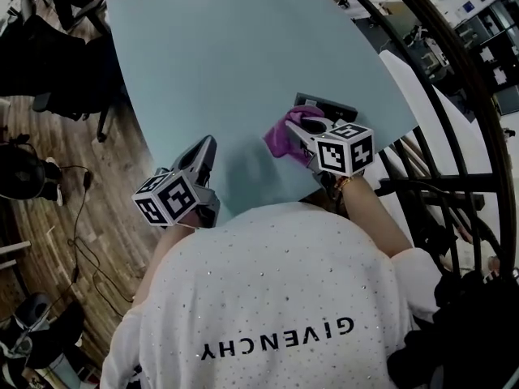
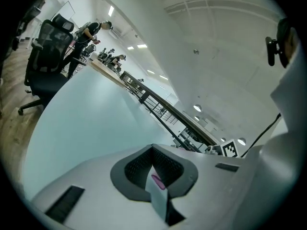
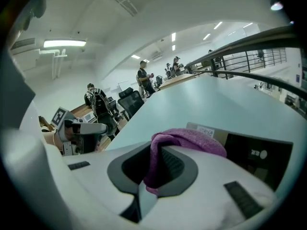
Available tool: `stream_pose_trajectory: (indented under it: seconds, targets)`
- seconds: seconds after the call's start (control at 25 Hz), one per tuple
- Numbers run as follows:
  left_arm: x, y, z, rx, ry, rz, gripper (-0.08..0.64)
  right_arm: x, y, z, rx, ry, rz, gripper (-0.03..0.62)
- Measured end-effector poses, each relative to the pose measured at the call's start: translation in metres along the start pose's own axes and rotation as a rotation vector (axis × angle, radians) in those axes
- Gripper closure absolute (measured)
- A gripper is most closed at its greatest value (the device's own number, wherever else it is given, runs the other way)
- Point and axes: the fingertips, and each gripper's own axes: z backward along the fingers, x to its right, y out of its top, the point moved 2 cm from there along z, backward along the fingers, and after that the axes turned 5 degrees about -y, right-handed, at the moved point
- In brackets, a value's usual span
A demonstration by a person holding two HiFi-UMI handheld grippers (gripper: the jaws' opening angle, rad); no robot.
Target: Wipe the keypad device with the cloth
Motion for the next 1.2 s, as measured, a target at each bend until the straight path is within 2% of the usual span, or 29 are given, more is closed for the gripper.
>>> stream_pose_trajectory:
  seconds: [0.16,0.44,0.92,1.2]
  targets:
    - [0.001,0.007,0.0,0.017,-0.009,-0.003,0.56,0.001,-0.01,-0.004,-0.019,-0.033,0.035,0.569]
    - [0.003,-0.002,-0.01,-0.03,-0.04,-0.001,0.56,0.012,-0.015,0.004,-0.003,-0.075,0.002,0.569]
    - [0.017,-0.002,-0.016,-0.055,-0.083,-0.019,0.56,0.037,-0.022,0.042,0.062,-0.142,-0.144,0.569]
    - [0.022,-0.01,-0.024,-0.072,-0.107,-0.024,0.56,0.067,-0.028,0.066,0.068,-0.186,-0.191,0.568]
